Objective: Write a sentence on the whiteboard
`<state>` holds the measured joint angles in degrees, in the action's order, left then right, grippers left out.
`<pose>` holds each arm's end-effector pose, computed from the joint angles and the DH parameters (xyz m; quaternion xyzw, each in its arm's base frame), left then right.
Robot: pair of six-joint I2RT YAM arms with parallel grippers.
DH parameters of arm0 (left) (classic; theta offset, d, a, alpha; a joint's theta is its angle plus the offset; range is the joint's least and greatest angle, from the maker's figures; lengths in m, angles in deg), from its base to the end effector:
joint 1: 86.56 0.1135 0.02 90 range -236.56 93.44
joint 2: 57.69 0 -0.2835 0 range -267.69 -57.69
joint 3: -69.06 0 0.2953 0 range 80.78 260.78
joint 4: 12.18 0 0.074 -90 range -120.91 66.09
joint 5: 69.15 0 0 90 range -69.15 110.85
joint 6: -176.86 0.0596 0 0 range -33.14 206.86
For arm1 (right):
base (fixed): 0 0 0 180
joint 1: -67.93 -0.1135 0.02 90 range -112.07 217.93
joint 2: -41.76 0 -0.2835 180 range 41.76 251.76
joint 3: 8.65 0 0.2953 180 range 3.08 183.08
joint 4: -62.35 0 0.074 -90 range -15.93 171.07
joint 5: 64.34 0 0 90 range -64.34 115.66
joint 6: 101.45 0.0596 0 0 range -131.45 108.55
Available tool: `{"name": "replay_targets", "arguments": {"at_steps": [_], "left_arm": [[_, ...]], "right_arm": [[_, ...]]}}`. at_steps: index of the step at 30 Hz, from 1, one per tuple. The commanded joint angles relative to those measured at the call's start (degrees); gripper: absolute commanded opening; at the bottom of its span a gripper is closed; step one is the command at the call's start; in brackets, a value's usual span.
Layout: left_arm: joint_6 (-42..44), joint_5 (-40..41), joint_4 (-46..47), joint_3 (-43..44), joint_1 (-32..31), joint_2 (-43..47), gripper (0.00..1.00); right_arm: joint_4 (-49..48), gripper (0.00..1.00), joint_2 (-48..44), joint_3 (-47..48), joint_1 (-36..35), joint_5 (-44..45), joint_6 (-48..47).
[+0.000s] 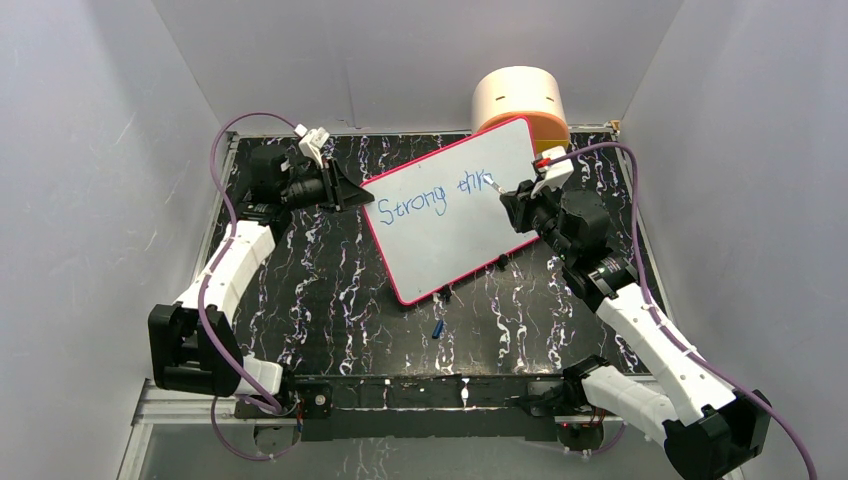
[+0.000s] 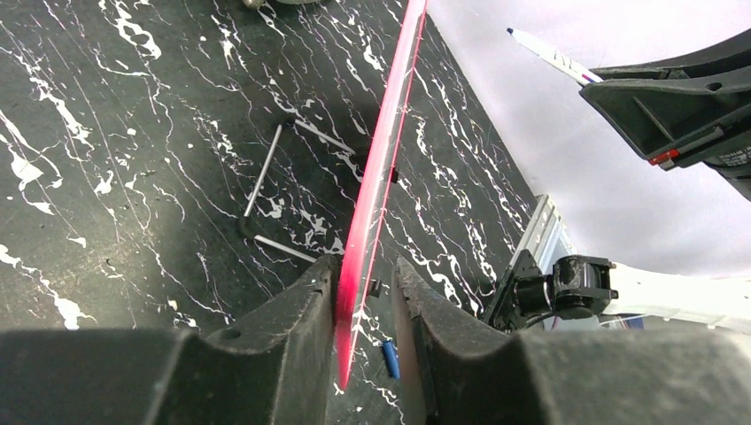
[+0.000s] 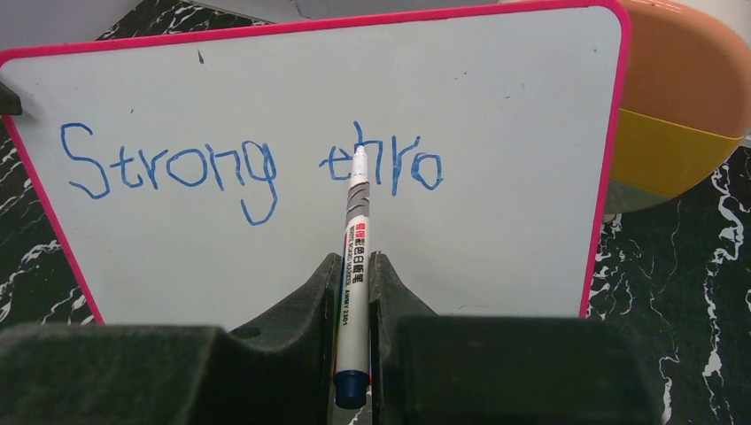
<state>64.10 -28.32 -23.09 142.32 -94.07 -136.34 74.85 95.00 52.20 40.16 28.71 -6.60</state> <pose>0.3576 -0.0926 0.3320 0.1508 0.7543 -0.4638 0.4395 0.2457 0.1258 0.3684 -0.1287 0.7253 0.1710 0.6544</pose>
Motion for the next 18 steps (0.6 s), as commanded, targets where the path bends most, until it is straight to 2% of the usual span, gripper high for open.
{"name": "replay_targets", "arguments": {"at_steps": [1, 5, 14, 18], "left_arm": [[2.41, -4.75, 0.94, 1.37, 1.08, 0.37, 0.25], [3.53, -5.91, 0.37, 2.10, 1.31, -0.61, 0.21], [12.46, -7.56, -9.02, 6.90, 2.56, -3.32, 0.00], [15.62, -8.57, -11.86, 9.03, 3.52, -4.37, 0.00]], "right_arm": [[-3.12, 0.00, -1.03, 1.85, 0.17, -0.13, -1.67], [-3.29, 0.00, -0.84, 1.85, 0.12, 0.17, -2.20], [-2.71, 0.00, -0.18, 2.11, 0.14, 1.31, -4.47], [-1.69, 0.00, 0.65, 3.37, 0.15, 1.60, -4.75]]}}
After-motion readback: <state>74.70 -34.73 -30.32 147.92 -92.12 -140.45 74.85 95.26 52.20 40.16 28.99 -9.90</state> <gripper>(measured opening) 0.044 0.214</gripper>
